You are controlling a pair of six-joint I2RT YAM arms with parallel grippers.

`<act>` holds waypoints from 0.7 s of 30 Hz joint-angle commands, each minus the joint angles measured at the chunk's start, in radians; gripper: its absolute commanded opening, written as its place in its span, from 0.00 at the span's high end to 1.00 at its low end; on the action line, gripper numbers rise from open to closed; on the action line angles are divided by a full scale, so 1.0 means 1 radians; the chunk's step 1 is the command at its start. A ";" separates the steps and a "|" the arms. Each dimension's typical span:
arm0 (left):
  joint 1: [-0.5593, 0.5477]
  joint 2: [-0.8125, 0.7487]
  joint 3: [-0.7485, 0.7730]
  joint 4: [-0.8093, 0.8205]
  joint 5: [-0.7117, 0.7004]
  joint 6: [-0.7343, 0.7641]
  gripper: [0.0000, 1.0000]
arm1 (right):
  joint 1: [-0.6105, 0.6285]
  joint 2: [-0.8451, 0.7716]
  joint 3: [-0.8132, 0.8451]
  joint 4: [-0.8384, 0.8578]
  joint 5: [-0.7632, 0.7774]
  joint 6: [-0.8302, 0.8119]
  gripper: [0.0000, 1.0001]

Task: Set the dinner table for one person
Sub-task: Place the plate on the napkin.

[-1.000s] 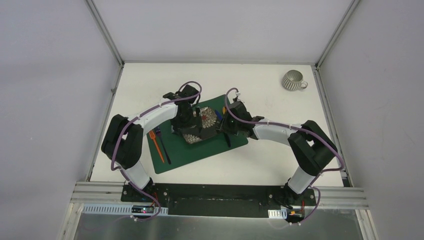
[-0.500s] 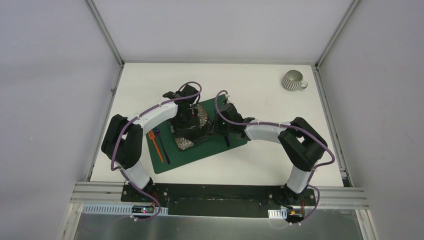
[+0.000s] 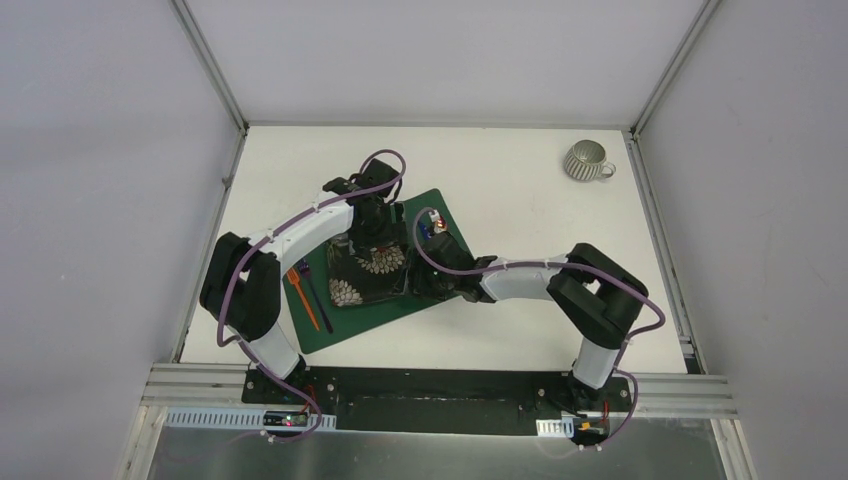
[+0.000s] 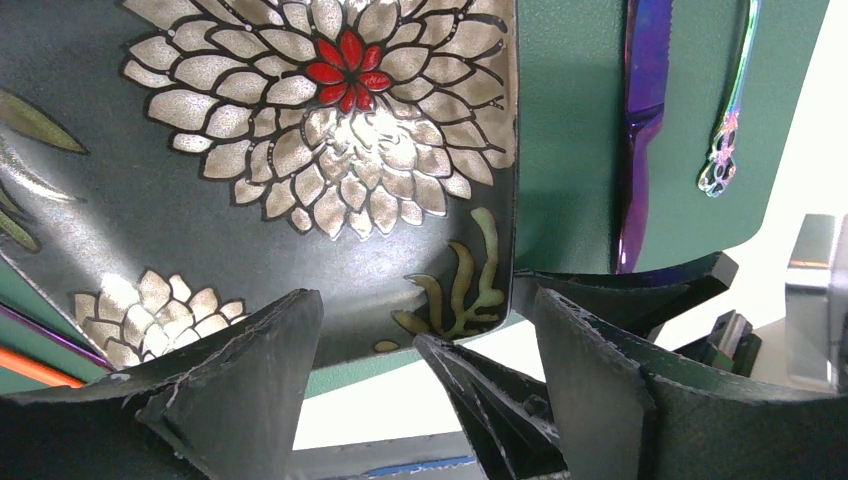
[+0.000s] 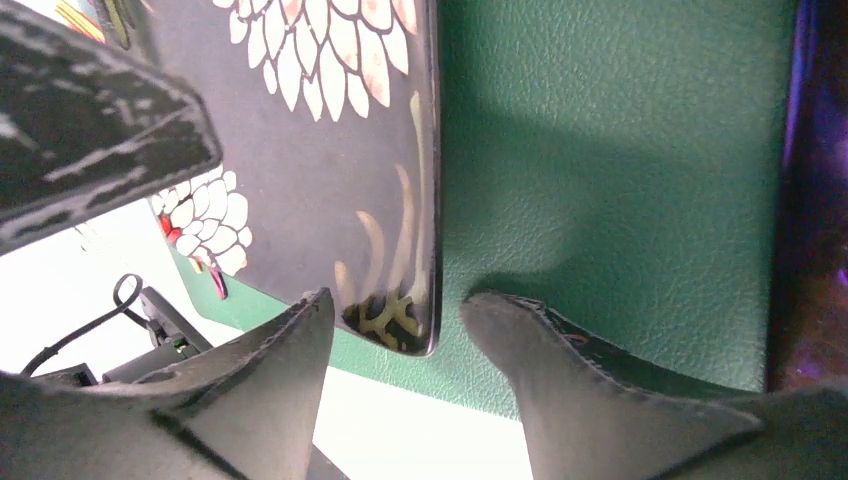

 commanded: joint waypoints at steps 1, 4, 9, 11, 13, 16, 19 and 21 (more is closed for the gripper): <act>-0.004 -0.040 0.044 0.009 0.006 -0.008 0.20 | 0.002 -0.059 -0.017 -0.015 0.001 -0.020 0.33; -0.004 -0.031 0.052 0.009 0.018 -0.008 0.21 | -0.010 -0.054 -0.010 -0.017 -0.003 -0.028 0.34; -0.004 -0.038 0.054 0.008 0.013 -0.001 0.21 | -0.039 -0.088 0.019 -0.044 -0.022 -0.049 0.34; -0.004 -0.037 0.057 0.008 0.014 0.000 0.21 | -0.061 -0.116 0.038 -0.062 -0.040 -0.060 0.34; -0.004 -0.034 0.061 0.008 0.019 0.000 0.21 | -0.090 -0.144 0.076 -0.116 -0.062 -0.084 0.34; -0.004 -0.031 0.067 0.008 0.024 0.001 0.22 | -0.138 -0.197 0.134 -0.219 -0.093 -0.137 0.34; -0.004 -0.032 0.072 0.007 0.023 0.003 0.22 | -0.175 -0.266 0.176 -0.339 -0.076 -0.202 0.34; -0.004 -0.034 0.073 0.006 0.023 0.004 0.22 | -0.188 -0.305 0.198 -0.445 -0.018 -0.261 0.36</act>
